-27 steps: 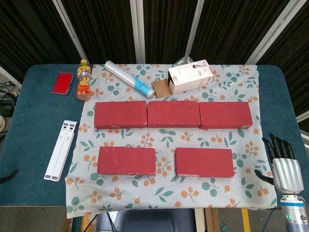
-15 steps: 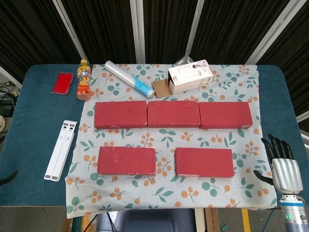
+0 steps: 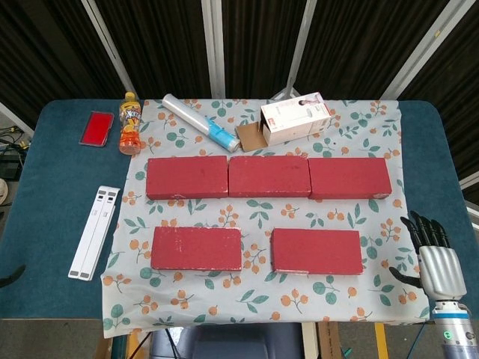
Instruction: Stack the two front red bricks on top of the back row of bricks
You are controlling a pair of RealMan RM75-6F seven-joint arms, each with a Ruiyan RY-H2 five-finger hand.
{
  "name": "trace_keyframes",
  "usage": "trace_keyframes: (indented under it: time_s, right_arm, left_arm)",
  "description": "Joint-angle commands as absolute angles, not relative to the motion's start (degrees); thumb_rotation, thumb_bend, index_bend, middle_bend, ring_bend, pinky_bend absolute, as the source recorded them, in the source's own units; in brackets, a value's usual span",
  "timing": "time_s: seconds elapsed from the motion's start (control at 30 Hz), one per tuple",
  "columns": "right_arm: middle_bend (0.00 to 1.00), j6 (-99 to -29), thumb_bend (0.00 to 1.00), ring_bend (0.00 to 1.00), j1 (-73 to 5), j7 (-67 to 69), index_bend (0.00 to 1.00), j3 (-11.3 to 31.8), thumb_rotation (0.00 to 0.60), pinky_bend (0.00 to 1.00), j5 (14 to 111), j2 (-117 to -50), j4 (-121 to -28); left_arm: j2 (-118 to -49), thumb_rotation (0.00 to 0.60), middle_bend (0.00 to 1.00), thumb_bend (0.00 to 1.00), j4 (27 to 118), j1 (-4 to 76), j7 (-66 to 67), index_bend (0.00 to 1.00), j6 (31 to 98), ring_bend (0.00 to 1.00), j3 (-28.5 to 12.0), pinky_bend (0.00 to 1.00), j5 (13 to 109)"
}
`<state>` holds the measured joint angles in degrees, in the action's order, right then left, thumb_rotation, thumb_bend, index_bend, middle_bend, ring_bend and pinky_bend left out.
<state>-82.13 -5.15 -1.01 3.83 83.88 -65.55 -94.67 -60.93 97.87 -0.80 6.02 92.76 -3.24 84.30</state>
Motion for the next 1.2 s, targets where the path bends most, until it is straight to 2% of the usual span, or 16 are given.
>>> trace_keyframes:
  time_s: [0.03, 0.13, 0.23, 0.37, 0.5, 0.63, 0.77, 0.93, 1.2]
  right_arm:
    - [0.05, -80.5, 0.16, 0.04, -5.6, 0.7, 0.11, 3.5, 0.6, 0.04, 83.7, -64.7, -95.3]
    - [0.05, -77.7, 0.16, 0.02, -7.0, 0.9, 0.08, 3.6, 0.6, 0.03, 83.3, -63.3, -95.6]
    - [0.03, -71.6, 0.16, 0.0, -10.0, 0.4, 0.03, 4.0, 0.6, 0.03, 81.6, -59.8, -98.2]
    - [0.0, -62.2, 0.16, 0.0, -14.9, -3.0, 0.01, 4.8, 0.6, 0.0, 77.9, -53.7, -104.6]
    - [0.0, -55.9, 0.16, 0.0, -19.3, -9.1, 0.0, 5.6, 0.6, 0.0, 74.5, -49.9, -110.6]
    - [0.0, -49.0, 0.16, 0.0, -24.1, -14.3, 0.0, 6.2, 0.6, 0.0, 69.2, -47.1, -116.4]
    - [0.0, -43.0, 0.16, 0.0, -30.6, -21.6, 0.0, 6.3, 0.6, 0.0, 59.9, -45.8, -120.9]
    - [0.0, -43.0, 0.16, 0.0, -36.6, -29.4, 0.0, 4.5, 0.6, 0.0, 49.2, -48.4, -123.8]
    - [0.0, -51.6, 0.16, 0.0, -42.7, -39.3, 0.0, 1.0, 0.6, 0.0, 37.7, -57.5, -125.1]
  left_arm:
    - [-60.9, 0.6, 0.06, 0.07, 97.9, -0.8, 5.8, 0.1, 92.7, 0.0, -3.4, 0.16, 84.2]
    - [-60.8, 0.6, 0.06, 0.08, 97.8, -1.0, 5.4, 0.1, 93.1, 0.0, -3.6, 0.16, 83.8]
    - [-60.7, 0.6, 0.06, 0.07, 97.8, -1.1, 5.3, 0.1, 93.3, 0.0, -3.8, 0.16, 83.5]
    - [-60.8, 0.6, 0.06, 0.08, 97.9, -1.1, 5.6, 0.1, 93.0, 0.0, -3.8, 0.16, 83.3]
    - [-60.7, 0.6, 0.06, 0.07, 97.9, -1.1, 5.7, 0.1, 92.8, 0.02, -3.7, 0.16, 83.4]
    - [-60.5, 0.6, 0.06, 0.08, 97.8, -1.2, 5.4, 0.1, 92.8, 0.02, -3.9, 0.16, 82.9]
    - [-60.4, 0.6, 0.06, 0.08, 97.5, -1.3, 4.7, 0.1, 92.6, 0.02, -4.2, 0.16, 82.2]
    - [-60.2, 0.6, 0.05, 0.08, 97.2, -1.3, 3.8, 0.1, 92.3, 0.02, -4.5, 0.16, 81.7]
    - [-60.1, 0.6, 0.05, 0.08, 96.9, -0.9, 3.5, 0.1, 91.3, 0.02, -4.7, 0.16, 81.2]
